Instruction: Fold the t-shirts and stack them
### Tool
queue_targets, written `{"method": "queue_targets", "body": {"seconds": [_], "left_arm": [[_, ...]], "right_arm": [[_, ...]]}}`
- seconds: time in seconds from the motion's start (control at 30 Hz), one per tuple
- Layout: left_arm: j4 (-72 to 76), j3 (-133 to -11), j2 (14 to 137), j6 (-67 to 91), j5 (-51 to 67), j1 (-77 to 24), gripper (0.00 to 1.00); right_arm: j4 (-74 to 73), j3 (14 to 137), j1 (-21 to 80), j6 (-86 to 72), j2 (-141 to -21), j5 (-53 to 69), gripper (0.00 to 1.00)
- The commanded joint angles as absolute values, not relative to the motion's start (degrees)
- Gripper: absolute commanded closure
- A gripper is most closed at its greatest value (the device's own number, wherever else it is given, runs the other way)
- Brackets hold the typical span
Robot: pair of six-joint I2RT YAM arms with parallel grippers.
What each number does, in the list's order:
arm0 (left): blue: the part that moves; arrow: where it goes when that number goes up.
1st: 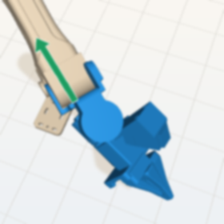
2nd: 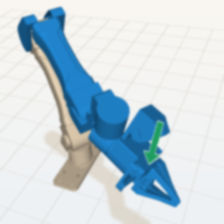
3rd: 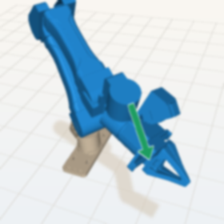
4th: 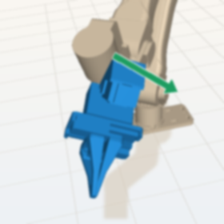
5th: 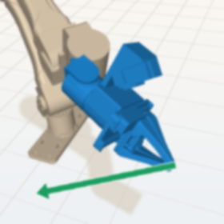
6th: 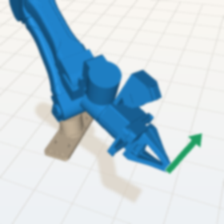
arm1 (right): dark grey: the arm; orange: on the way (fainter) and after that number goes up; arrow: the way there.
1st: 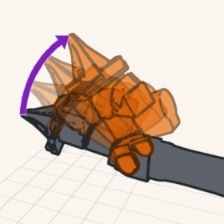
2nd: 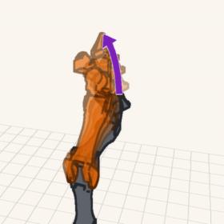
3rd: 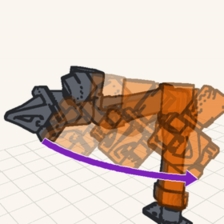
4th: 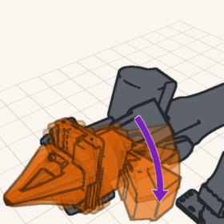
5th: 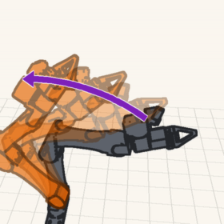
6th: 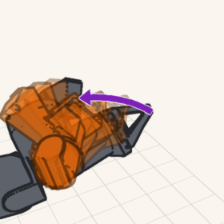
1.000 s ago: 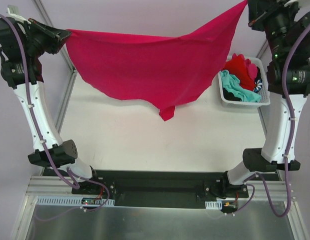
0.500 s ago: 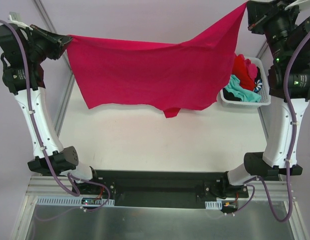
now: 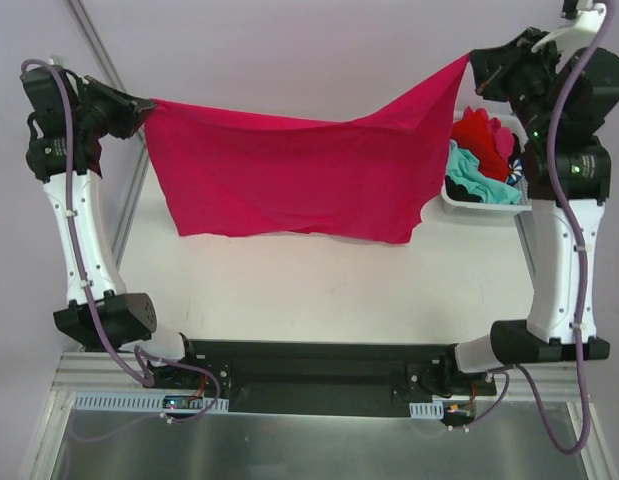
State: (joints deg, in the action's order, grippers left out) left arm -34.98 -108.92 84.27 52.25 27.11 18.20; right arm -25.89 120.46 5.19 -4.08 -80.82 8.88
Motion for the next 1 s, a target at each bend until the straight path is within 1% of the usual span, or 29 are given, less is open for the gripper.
{"method": "queue_targets", "body": {"seconds": [0.0,0.03,0.07,0.1,0.17,0.2,0.23,0.27,0.3,0.33,0.4,0.47,0.57,0.6,0.63,0.67,0.7,0.73,0.77,0.8,0.83,0.87,0.93,0.97], "left_arm": [[-31.5,-120.1,93.0,54.8,24.4,15.7,1.00],[-31.4,-124.0,98.6,55.3,24.7,15.0,1.00],[-31.4,-128.5,101.9,55.9,25.1,14.4,1.00],[-31.4,-139.5,108.9,57.3,25.4,13.0,1.00],[-29.9,-151.3,116.1,60.4,25.5,12.4,1.00],[-28.1,-158.2,119.8,64.9,25.2,12.5,1.00],[-24.7,-158.4,120.1,67.0,25.1,12.6,1.00],[-15.7,-156.6,119.1,68.6,25.0,12.5,1.00],[-11.4,-151.0,115.5,70.5,24.9,12.6,1.00],[-9.0,-149.2,113.7,70.0,24.2,12.6,1.00],[-8.5,-148.7,108.8,65.1,22.4,12.7,1.00],[-8.5,-147.7,105.5,63.9,22.8,14.1,1.00],[-8.2,-144.9,101.0,62.9,25.3,15.8,1.00],[-8.3,-141.9,98.4,62.6,25.9,15.8,1.00],[-8.3,-139.4,96.6,61.8,27.1,15.8,1.00],[-8.3,-133.0,94.8,59.8,27.4,15.7,1.00],[-8.3,-129.3,90.9,58.7,27.8,15.7,1.00],[-8.3,-125.4,88.9,57.5,28.5,15.7,1.00],[-8.3,-121.2,86.7,55.2,28.9,15.7,1.00],[-8.3,-112.5,82.7,54.1,29.6,15.6,1.00],[-8.3,-107.7,80.5,52.9,29.9,15.6,1.00],[-8.3,-98.2,78.4,50.9,30.1,15.7,1.00],[-8.4,-89.0,72.4,48.6,30.5,15.7,1.00],[-8.4,-80.1,70.4,46.6,30.2,15.8,1.00]], "right_arm": [[-20.8,127.6,4.7,-3.3,-92.9,10.5,1.00],[-21.0,130.8,4.7,-3.1,-95.8,10.5,1.00],[-21.0,138.9,4.7,-2.8,-98.7,10.7,1.00],[-20.7,142.9,4.6,-2.6,-104.2,11.6,0.99],[-13.4,147.3,3.8,-3.4,-106.7,14.1,1.00],[-10.2,146.9,3.6,-3.8,-106.4,13.1,1.00],[-5.7,146.7,2.9,-4.0,-105.5,12.1,1.00],[-4.4,147.5,2.2,-4.6,-104.9,11.3,1.00],[-3.6,147.3,1.3,-5.7,-104.1,11.6,1.00],[-2.1,146.9,0.1,-5.7,-101.2,12.0,1.00],[-1.7,144.2,0.1,-2.5,-98.0,13.5,1.00],[-3.8,143.1,0.2,-0.4,-93.7,15.3,1.00],[-4.3,138.2,0.1,1.4,-88.0,17.8,1.00],[-4.8,136.8,0.1,1.4,-86.8,18.1,1.00],[-6.0,132.5,0.1,2.2,-85.0,18.5,1.00],[-6.2,129.6,0.2,2.6,-83.3,19.4,1.00],[-6.2,125.4,0.2,3.0,-79.3,19.7,1.00],[-6.2,117.6,0.2,4.0,-77.3,19.8,1.00],[-6.2,112.7,0.2,4.6,-75.4,19.9,1.00],[-6.2,108.4,0.1,5.1,-71.0,20.1,1.00],[-6.1,104.2,0.2,5.7,-68.8,20.2,1.00],[-6.1,95.3,0.1,6.1,-66.4,19.8,1.00],[-7.2,87.3,0.1,6.3,-60.6,19.5,1.00],[-8.2,80.7,0.1,6.2,-58.9,19.3,1.00]]}}
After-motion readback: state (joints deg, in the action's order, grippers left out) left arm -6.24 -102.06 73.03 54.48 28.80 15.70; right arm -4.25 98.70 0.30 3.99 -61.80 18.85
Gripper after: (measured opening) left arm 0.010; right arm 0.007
